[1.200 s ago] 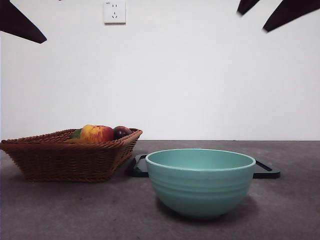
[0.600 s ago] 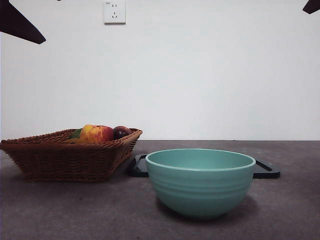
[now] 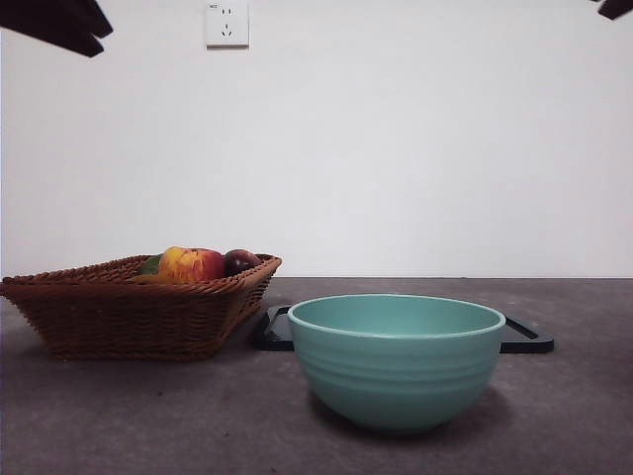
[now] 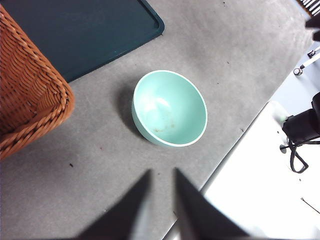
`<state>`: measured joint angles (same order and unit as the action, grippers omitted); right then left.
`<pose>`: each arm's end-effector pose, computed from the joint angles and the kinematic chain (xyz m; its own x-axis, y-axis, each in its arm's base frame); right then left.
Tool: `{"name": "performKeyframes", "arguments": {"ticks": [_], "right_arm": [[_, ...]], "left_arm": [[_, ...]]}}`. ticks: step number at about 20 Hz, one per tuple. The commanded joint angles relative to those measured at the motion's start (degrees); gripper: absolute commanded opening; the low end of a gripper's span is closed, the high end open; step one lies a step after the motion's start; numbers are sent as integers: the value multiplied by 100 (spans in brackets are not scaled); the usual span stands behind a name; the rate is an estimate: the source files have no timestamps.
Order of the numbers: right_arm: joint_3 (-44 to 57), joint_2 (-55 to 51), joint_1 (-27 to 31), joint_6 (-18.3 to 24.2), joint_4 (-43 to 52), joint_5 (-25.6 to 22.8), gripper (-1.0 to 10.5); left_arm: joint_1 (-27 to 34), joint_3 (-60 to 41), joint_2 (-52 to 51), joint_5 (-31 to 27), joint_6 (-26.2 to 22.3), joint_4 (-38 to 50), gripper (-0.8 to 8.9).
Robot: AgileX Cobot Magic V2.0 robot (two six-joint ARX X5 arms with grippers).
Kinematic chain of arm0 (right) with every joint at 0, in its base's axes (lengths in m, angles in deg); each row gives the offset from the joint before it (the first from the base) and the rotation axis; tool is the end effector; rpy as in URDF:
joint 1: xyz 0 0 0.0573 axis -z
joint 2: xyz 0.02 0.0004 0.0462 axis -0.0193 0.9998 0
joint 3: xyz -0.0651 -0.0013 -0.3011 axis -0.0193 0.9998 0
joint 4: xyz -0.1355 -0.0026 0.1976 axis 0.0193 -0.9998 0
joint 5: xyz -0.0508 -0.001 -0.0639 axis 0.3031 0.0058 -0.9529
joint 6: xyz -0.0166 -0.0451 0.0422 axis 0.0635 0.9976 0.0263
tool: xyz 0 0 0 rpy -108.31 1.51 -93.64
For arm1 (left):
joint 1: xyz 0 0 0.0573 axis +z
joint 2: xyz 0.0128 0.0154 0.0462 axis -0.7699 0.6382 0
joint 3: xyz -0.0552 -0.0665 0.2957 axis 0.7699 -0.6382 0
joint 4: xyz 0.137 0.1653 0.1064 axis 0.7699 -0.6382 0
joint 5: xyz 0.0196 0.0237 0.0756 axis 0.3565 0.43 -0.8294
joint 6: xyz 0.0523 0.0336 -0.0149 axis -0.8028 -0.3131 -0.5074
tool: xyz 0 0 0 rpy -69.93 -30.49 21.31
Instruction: Pick up the wifruite, put it on the bowl, pick up the plate, put it on desk
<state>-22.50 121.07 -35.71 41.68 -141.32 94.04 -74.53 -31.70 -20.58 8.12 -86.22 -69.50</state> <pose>0.0713 0.0621 0.3438 0.4914 0.5637 -0.6639 -0.5529 0.7909 0.2623 0.1167 -0.0790 0.3363 0.3039 -0.7310 -0.6110 0.6902 0.6110 -0.3877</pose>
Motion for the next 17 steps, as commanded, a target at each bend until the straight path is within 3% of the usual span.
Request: {"name": "performKeyframes", "arguments": {"ticks": [1,17], "right_arm": [[-94,44,-57,-22,44,0,7],[-94,44,-55,-26,125,-2,7]], "left_arm": [[-26,72,26,15,-35,44,8],[2,72,-111,13,-44,131,8]]}}
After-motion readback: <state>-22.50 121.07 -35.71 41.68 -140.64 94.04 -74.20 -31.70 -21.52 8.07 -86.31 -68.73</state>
